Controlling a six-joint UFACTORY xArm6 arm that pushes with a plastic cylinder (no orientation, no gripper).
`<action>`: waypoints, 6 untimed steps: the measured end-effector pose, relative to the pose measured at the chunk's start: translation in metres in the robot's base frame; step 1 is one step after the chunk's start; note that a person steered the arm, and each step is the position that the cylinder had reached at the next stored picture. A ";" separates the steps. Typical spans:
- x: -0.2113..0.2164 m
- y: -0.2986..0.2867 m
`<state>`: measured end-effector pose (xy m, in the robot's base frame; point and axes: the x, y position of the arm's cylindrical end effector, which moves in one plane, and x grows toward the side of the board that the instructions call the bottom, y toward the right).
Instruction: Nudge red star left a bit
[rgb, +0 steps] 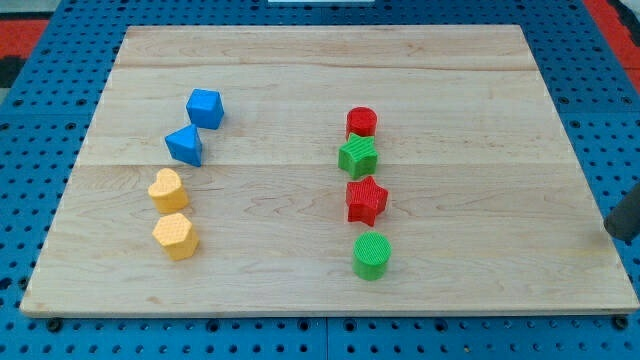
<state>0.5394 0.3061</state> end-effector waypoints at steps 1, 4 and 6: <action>0.000 0.000; -0.002 -0.068; -0.026 -0.195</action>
